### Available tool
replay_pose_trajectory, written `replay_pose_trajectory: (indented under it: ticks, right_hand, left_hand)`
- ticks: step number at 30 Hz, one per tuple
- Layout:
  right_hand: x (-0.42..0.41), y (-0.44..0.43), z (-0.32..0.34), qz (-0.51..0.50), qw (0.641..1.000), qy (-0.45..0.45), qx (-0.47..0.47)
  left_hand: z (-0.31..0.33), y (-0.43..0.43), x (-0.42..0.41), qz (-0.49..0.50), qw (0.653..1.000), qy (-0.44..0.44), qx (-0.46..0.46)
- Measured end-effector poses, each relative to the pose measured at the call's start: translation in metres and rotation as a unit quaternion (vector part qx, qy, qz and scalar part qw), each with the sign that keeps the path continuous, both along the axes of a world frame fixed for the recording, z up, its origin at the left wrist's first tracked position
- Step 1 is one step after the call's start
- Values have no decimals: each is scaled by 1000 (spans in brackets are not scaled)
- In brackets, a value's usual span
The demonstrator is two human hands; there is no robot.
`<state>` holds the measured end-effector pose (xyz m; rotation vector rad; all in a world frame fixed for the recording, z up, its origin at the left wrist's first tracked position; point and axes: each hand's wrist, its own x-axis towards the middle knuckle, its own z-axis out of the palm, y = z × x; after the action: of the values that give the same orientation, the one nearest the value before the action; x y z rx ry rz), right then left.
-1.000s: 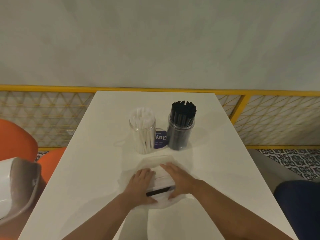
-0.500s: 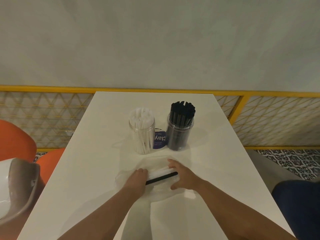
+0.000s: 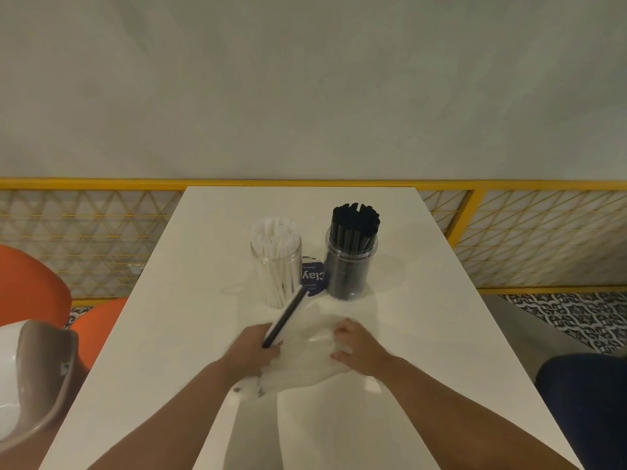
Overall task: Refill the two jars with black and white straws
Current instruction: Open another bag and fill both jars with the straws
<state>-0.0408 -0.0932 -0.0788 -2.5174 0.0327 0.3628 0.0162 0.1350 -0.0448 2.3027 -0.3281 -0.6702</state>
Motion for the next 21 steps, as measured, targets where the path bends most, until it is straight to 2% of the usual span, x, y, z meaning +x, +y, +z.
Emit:
replay_pose_trajectory:
  ticks: [2, 5, 9, 13, 16, 18, 21]
  right_hand:
    - [0, 1, -1, 3, 1000, -14, -16]
    - [2, 2, 0, 23, 998, -19, -56]
    - [7, 6, 11, 54, 987, 31, -147]
    - [15, 12, 28, 64, 978, 92, -174]
    - [23, 17, 49, 72, 980, 102, -158]
    - [29, 24, 70, 72, 988, 75, -115]
    - [45, 40, 104, -5, 997, -35, 75]
  left_hand:
    - [6, 3, 5, 44, 997, 37, -44]
    - [13, 4, 11, 60, 990, 66, -113]
    - [23, -3, 14, 85, 977, 74, -183]
    - [42, -7, 19, 106, 962, 68, -242]
    - [60, -10, 21, 111, 947, 70, -294]
    - [72, -13, 22, 110, 934, 79, -332]
    - [84, -17, 23, 85, 921, 101, -367]
